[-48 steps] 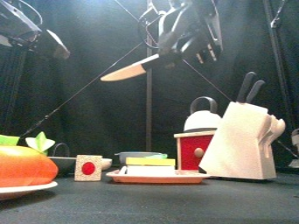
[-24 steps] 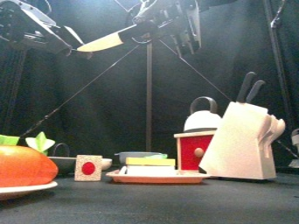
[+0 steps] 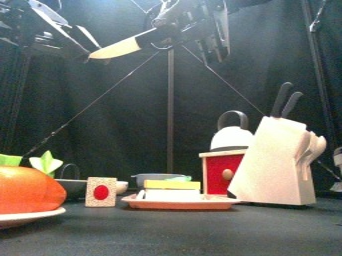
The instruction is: Hand over pairing knife
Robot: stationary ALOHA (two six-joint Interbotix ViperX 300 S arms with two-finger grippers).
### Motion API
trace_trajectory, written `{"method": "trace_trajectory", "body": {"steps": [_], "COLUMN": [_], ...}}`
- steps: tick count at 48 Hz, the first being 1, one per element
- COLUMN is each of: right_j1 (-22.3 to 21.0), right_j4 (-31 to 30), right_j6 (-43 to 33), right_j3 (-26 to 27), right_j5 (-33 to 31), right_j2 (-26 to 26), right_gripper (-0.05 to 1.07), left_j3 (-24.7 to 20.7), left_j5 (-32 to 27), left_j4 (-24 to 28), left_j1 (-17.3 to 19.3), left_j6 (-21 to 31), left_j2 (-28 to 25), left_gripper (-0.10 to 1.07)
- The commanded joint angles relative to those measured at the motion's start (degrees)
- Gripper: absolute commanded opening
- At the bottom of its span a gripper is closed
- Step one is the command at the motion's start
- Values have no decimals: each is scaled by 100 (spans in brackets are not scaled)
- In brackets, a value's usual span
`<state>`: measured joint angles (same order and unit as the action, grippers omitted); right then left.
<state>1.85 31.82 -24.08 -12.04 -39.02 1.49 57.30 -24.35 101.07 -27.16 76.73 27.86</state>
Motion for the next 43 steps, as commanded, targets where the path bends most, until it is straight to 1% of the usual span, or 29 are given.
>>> {"method": "trace_trajectory", "body": {"steps": [1, 16, 21, 29, 32, 43], "right_j1": [-35, -26, -26, -26, -35, 9], "right_j4": [9, 18, -18, -97, -220, -932], "right_j6": [18, 18, 26, 26, 18, -105], "right_j3": [88, 79, 114, 79, 79, 53], "right_j5": [26, 53, 79, 193, 211, 193], "right_j2": [-97, -70, -35, -35, -35, -26], "right_gripper": [50, 50, 51, 54, 57, 85], "left_j3": [-176, -185, -176, -158, -132, -88], "left_j5": [-26, -105, -281, -281, -281, -167], "left_j4": [53, 62, 62, 62, 44, 18], "left_j1": [-18, -9, -18, -18, -18, -114], "left_j6": [18, 18, 18, 18, 18, 44], "left_j2": [-9, 0, -9, -9, -9, -9], "left_gripper": [77, 58, 53, 46, 45, 45]}}
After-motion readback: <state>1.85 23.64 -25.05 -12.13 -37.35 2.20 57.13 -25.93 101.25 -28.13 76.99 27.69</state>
